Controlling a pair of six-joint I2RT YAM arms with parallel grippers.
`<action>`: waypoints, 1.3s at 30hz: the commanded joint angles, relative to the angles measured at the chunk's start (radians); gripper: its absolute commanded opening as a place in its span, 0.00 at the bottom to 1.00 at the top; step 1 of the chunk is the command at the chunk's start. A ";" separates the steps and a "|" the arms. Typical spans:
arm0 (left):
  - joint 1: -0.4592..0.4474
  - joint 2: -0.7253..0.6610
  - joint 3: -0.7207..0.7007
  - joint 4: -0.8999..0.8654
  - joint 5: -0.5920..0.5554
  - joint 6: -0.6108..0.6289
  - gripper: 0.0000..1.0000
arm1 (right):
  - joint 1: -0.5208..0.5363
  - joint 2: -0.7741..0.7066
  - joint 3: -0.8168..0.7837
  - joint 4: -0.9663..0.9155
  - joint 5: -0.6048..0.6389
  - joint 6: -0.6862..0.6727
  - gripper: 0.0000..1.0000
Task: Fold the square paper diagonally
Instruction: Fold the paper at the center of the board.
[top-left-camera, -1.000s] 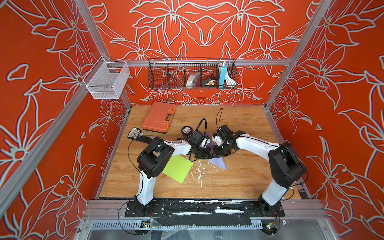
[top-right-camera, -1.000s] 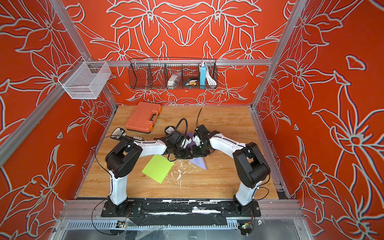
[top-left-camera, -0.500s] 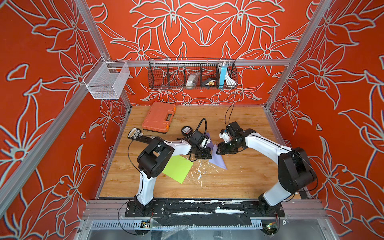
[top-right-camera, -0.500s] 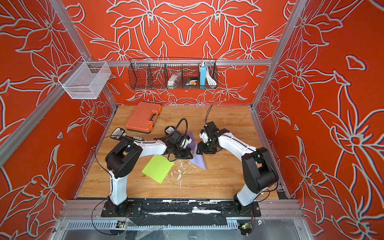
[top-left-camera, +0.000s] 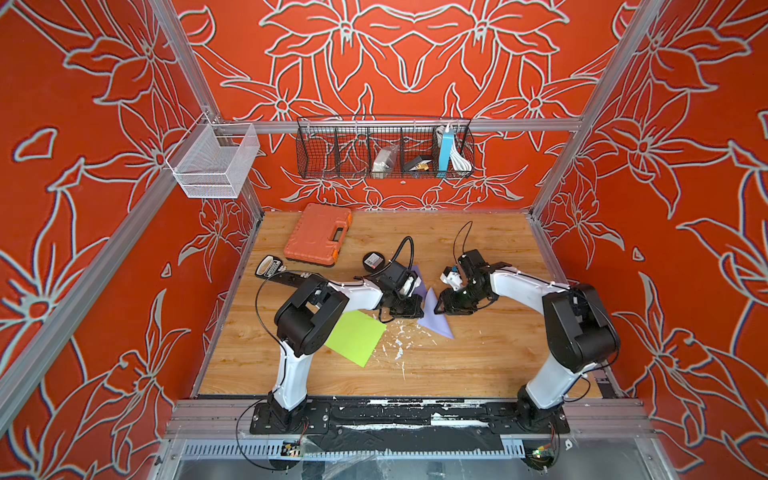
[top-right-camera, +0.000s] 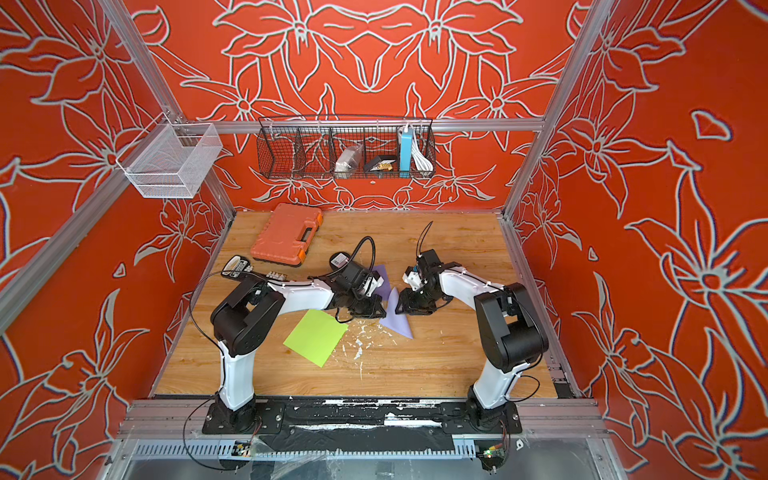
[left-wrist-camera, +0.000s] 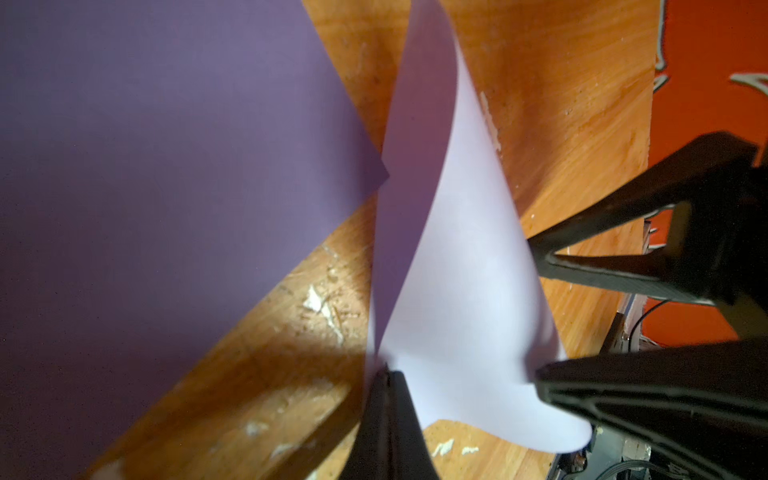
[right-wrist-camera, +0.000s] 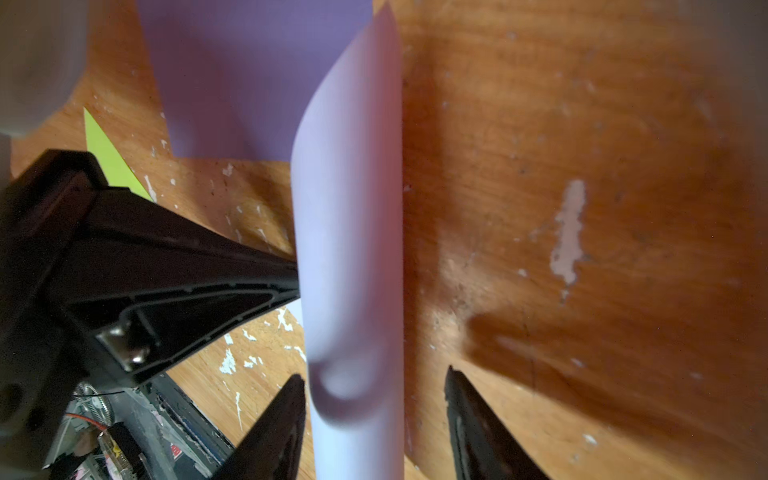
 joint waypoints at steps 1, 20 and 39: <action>0.001 0.023 0.009 -0.052 -0.039 0.018 0.00 | -0.005 0.017 -0.031 0.044 -0.075 -0.012 0.57; 0.001 0.030 0.014 -0.059 -0.047 0.020 0.00 | -0.015 0.027 -0.099 0.191 -0.175 0.088 0.48; 0.001 0.025 0.012 -0.054 -0.040 0.018 0.00 | -0.016 0.015 -0.137 0.256 -0.202 0.120 0.33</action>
